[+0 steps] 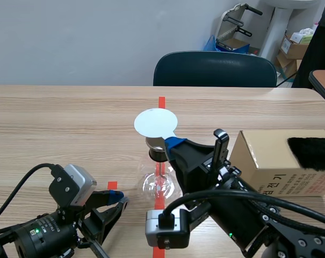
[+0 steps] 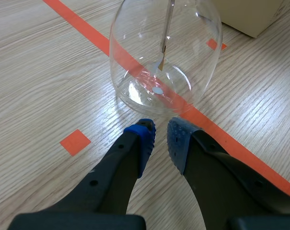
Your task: Do the electroscope experiment
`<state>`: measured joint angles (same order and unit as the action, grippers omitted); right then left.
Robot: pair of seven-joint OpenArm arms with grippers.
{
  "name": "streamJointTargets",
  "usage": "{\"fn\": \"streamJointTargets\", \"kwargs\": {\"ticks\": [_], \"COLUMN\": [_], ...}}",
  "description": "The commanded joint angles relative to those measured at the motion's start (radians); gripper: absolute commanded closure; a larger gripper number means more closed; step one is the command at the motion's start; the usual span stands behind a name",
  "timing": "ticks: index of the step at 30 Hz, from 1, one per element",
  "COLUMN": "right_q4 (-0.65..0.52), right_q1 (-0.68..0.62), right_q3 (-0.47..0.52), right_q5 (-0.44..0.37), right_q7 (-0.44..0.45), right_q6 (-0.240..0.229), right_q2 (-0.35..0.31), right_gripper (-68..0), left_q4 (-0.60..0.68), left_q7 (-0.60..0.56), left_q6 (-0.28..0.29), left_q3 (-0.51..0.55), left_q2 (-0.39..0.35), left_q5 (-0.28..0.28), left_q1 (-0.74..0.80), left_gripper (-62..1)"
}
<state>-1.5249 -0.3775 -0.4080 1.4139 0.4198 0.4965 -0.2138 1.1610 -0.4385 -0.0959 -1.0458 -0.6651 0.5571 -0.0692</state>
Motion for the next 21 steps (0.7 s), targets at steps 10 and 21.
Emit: {"fn": "streamJointTargets", "kwargs": {"ticks": [10,21], "right_q4": [-0.003,-0.003], "right_q1": [0.006,0.002], "right_q3": [-0.001,0.002], "right_q5": [-0.003,-0.003], "right_q7": [0.025,0.024], "right_q6": [0.011,0.011], "right_q2": [-0.010,-0.010], "right_gripper": [-1.0,-1.0], "left_q4": [0.025,0.025], "left_q7": [-0.014,-0.018], "left_q6": [0.005,0.005], "left_q3": [0.006,0.006], "left_q2": [0.005,0.005], "left_q5": [-0.002,-0.005], "left_q1": [0.003,0.003], "left_gripper": [-11.6,-11.6]}}
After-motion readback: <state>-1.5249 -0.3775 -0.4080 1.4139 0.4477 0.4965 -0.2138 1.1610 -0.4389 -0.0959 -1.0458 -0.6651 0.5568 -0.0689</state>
